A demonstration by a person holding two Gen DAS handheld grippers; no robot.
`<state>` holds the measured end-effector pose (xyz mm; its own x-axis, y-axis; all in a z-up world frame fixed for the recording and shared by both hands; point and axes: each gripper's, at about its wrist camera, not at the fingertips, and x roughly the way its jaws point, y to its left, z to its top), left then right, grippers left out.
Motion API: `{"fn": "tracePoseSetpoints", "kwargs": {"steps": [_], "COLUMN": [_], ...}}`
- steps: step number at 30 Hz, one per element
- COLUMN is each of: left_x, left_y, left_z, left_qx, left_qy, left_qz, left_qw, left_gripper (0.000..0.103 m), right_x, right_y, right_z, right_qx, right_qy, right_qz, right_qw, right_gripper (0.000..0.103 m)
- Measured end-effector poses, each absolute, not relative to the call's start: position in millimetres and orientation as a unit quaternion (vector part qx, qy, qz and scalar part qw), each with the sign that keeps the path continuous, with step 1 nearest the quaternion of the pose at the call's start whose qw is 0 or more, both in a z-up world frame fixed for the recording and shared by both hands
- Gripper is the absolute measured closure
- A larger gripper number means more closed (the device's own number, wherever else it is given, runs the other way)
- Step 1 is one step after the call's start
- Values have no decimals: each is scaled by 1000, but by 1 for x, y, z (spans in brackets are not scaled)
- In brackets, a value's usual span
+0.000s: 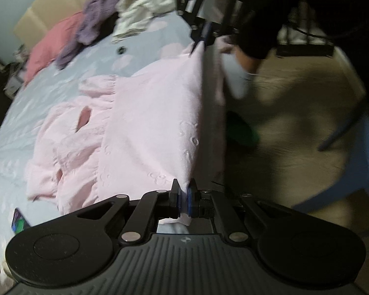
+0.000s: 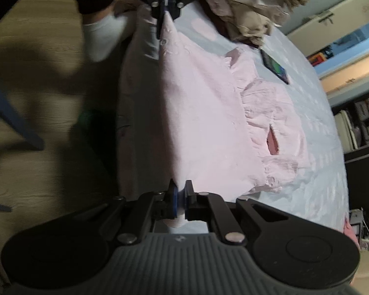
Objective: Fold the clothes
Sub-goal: 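Pinch the dress edge with both tools and lift it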
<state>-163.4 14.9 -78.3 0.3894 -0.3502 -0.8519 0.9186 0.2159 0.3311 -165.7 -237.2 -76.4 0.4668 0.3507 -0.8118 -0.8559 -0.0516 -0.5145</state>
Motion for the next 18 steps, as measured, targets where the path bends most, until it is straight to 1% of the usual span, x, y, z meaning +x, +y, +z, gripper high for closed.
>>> {"fn": "tracePoseSetpoints", "kwargs": {"steps": [5, 10, 14, 18], "left_x": [-173, -167, -149, -124], "left_y": [14, 16, 16, 17], "left_z": [-67, -58, -47, -29], "left_qx": [415, 394, 383, 363], "left_qy": [345, 360, 365, 364], "left_qz": [-468, -477, -480, -478], "left_qw": [700, 698, 700, 712], "left_gripper": [100, 100, 100, 100], "right_x": [-182, -178, -134, -88], "right_y": [-242, -245, -239, -230], "right_z": [-65, -48, -26, 0], "right_qx": [-555, -542, -498, -474], "right_qy": [245, 264, 317, 333], "right_qz": [486, 502, 499, 514], "right_qw": [629, 620, 634, 633], "right_gripper": [97, 97, 97, 97]}}
